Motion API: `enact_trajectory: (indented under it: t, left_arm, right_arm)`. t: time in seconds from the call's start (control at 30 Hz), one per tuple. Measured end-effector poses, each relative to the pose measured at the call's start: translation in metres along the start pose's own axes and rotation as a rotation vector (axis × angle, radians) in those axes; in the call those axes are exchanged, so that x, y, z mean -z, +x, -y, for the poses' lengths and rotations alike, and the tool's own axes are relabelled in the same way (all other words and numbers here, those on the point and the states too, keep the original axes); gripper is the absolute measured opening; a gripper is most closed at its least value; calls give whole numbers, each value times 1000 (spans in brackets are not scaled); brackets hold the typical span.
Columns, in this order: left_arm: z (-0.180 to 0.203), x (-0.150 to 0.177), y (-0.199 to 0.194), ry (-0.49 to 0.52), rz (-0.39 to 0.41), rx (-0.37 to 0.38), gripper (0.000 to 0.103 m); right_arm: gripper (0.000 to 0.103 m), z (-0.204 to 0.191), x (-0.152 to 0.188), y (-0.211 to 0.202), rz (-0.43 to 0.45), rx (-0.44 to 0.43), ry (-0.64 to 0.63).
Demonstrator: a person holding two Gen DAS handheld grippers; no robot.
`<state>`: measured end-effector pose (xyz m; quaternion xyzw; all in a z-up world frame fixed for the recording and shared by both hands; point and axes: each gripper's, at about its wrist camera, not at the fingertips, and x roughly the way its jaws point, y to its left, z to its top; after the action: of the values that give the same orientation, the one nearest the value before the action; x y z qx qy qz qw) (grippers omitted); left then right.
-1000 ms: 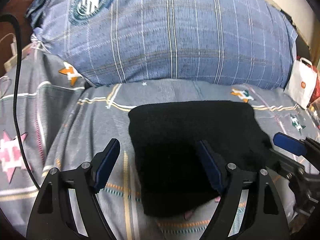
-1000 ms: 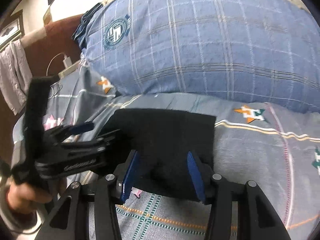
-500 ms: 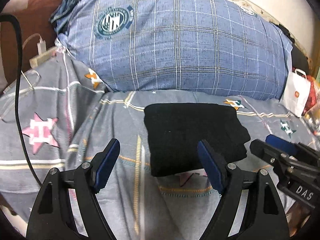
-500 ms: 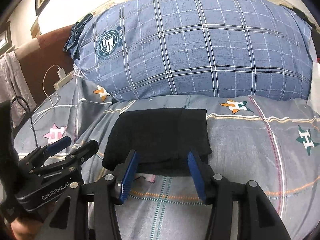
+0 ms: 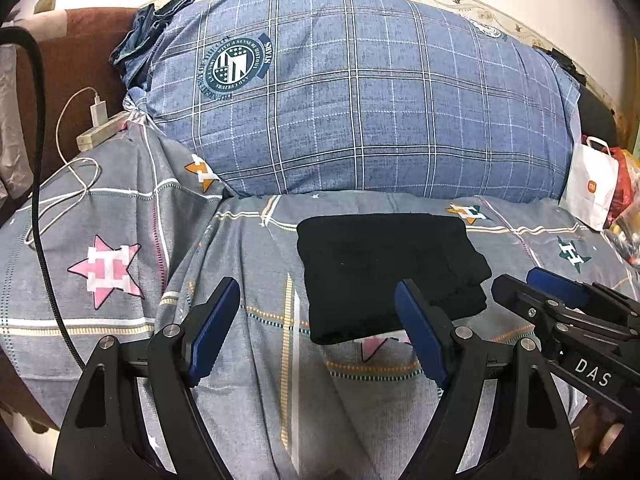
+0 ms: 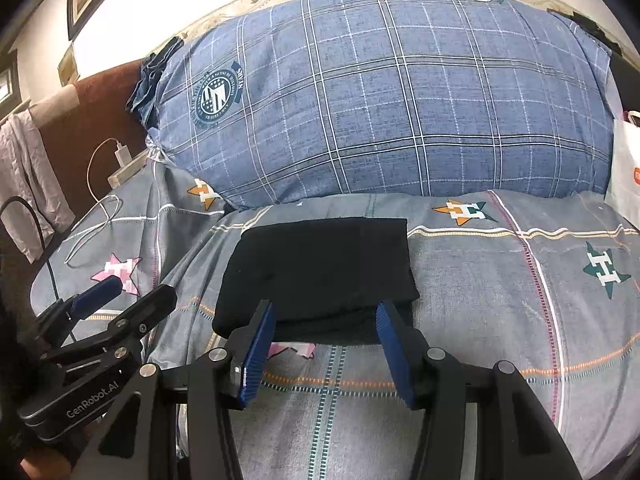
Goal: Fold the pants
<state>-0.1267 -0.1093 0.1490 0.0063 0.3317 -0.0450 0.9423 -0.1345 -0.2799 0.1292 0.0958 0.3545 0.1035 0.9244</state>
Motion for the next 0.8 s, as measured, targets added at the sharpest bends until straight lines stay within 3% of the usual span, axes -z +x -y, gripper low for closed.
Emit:
enact_trajectory:
  t: [0.8]
  left_arm:
    - [2,11,-2,30,-16,-37,80]
  right_arm:
    - [51,0,8,-2,-16,-10,24]
